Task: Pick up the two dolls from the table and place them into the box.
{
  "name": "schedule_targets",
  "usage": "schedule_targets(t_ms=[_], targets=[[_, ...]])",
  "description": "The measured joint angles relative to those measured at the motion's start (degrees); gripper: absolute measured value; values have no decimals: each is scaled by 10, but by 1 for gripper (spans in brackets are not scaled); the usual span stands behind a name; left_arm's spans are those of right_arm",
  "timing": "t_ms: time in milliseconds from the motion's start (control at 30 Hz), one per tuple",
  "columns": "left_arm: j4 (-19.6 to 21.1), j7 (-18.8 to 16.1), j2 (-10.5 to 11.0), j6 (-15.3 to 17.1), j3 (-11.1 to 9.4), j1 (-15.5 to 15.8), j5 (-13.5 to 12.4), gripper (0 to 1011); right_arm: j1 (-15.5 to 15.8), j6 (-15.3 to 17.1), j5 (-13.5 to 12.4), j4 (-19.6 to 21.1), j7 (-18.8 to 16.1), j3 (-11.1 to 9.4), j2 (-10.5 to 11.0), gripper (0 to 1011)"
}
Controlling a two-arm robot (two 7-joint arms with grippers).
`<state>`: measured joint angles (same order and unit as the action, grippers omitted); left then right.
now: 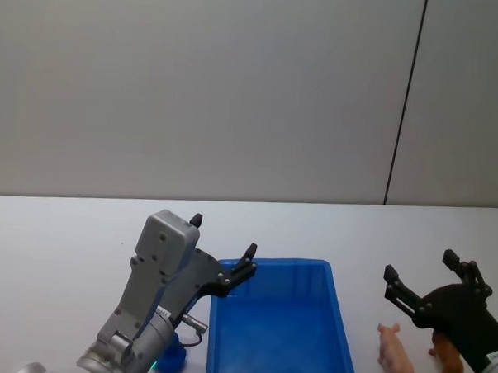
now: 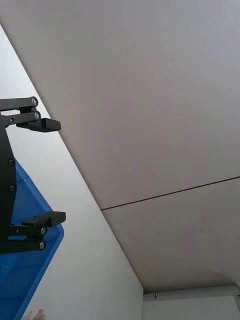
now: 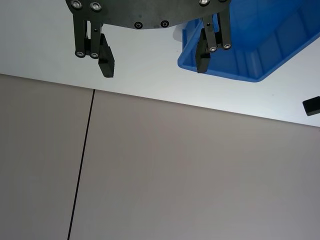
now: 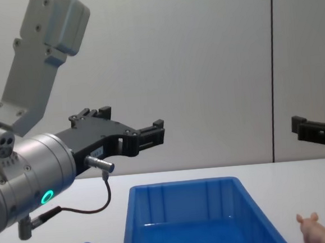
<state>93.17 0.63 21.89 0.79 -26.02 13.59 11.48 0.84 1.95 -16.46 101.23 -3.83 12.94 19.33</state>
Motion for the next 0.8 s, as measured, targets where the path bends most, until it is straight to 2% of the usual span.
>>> schedule_targets(t_ms=[500,800], targets=[[0,0,0,0,0,0,0,1001,0,1,0,0,1,-1,0,1001],[0,0,0,0,0,0,0,1001,3,19,-2,3,15,-6,3,1001]])
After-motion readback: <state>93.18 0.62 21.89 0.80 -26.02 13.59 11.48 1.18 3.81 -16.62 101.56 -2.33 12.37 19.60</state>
